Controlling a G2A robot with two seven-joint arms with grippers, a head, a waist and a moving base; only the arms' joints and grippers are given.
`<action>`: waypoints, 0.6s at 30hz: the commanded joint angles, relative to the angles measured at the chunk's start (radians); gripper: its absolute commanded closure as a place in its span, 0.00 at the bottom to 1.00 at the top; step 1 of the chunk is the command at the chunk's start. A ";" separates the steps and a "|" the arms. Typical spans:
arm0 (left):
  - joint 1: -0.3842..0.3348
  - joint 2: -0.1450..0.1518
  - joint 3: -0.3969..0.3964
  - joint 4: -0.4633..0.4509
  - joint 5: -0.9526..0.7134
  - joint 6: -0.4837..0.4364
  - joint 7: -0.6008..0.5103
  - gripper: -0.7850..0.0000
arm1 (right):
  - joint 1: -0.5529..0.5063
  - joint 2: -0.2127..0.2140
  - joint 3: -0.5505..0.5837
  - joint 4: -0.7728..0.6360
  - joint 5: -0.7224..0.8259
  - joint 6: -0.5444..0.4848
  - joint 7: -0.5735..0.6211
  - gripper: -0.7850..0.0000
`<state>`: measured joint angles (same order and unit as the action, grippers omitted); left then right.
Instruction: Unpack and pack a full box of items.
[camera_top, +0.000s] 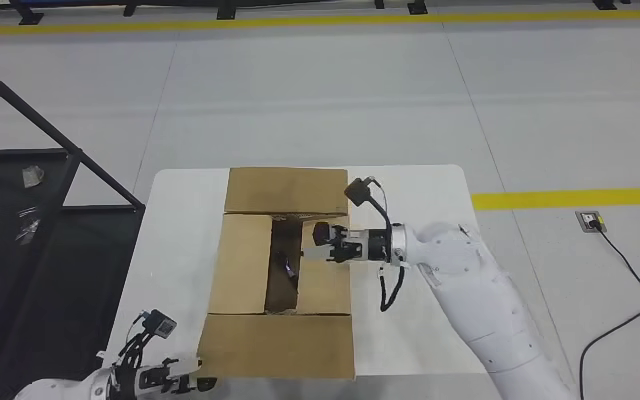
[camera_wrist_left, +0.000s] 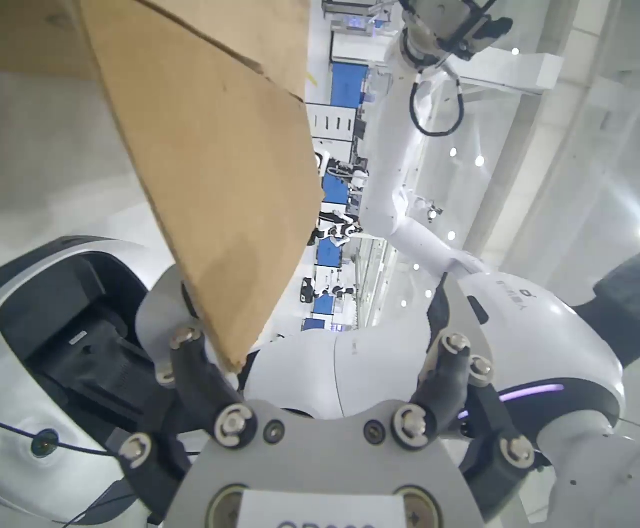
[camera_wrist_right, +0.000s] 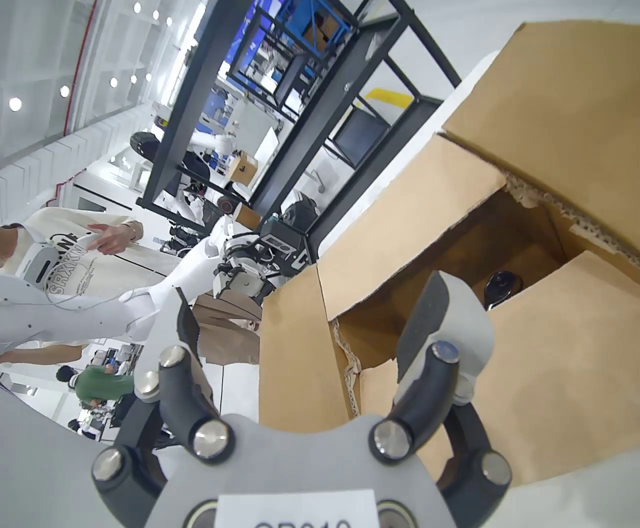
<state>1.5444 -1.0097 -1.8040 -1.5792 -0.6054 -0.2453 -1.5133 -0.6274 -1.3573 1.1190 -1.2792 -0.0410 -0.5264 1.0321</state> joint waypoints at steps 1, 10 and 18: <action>-0.010 0.001 -0.009 0.014 -0.066 0.008 -0.008 0.00 | -0.035 0.011 0.041 -0.046 -0.018 0.013 -0.034 0.00; -0.004 -0.007 -0.006 -0.115 -0.041 -0.042 0.264 0.00 | -0.074 0.020 0.116 -0.034 -0.160 0.202 -0.367 0.00; -0.032 -0.016 0.042 -0.173 0.044 0.026 0.535 0.00 | 0.094 -0.008 0.041 0.253 -0.150 0.236 -0.425 0.00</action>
<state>1.5174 -1.0247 -1.7720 -1.7475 -0.5803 -0.2272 -1.0083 -0.5574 -1.3600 1.1722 -1.0739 -0.1954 -0.2885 0.6177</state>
